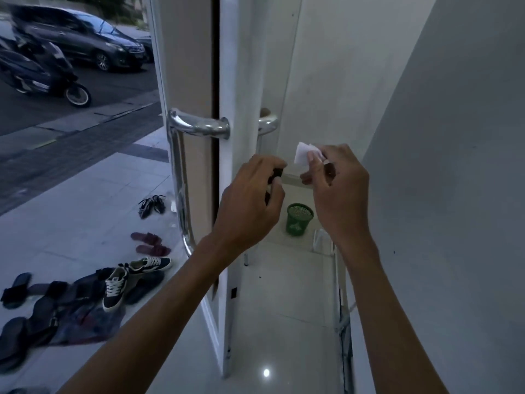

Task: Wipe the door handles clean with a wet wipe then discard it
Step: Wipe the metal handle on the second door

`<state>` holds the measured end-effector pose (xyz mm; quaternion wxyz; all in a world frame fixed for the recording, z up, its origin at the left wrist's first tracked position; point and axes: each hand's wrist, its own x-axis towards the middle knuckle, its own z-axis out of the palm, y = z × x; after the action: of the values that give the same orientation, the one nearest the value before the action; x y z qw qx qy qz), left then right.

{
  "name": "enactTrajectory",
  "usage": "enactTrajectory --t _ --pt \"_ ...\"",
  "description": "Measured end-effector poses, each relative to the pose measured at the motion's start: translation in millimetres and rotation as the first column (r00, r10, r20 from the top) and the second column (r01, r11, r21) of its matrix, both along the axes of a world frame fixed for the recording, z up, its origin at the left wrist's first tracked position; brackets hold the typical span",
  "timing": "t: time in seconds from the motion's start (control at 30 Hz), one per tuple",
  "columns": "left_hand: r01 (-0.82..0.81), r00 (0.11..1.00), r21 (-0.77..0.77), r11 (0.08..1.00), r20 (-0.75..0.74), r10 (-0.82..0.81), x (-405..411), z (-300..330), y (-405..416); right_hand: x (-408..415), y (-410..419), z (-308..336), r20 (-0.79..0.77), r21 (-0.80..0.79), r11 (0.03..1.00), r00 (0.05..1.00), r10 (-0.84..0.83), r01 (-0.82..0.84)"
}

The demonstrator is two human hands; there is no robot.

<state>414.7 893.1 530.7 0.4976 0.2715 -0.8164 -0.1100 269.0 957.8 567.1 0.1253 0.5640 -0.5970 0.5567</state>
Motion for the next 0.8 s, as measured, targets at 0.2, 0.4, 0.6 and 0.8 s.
enactTrajectory --t 0.2,0.4,0.6,0.8 --pt "0.12 0.988 -0.137 0.983 -0.08 -0.131 67.4 21.8 -25.5 69.7 -10.1 19.3 0.026 -0.084 0.991 0.994 -0.102 0.103" --pt "0.12 0.984 -0.231 0.965 -0.104 -0.148 144.2 42.6 -86.1 145.6 -40.7 24.7 0.067 -0.138 0.975 0.984 -0.164 0.172" --pt "0.208 0.978 -0.208 0.956 0.03 -0.207 163.7 60.5 -148.3 176.5 -56.6 34.6 0.072 -0.16 0.949 0.962 -0.262 0.27" --pt "0.286 0.956 -0.198 0.938 0.118 -0.267 158.7 59.1 -177.4 174.5 -76.5 34.8 -0.067 -0.179 0.891 0.898 -0.435 0.418"
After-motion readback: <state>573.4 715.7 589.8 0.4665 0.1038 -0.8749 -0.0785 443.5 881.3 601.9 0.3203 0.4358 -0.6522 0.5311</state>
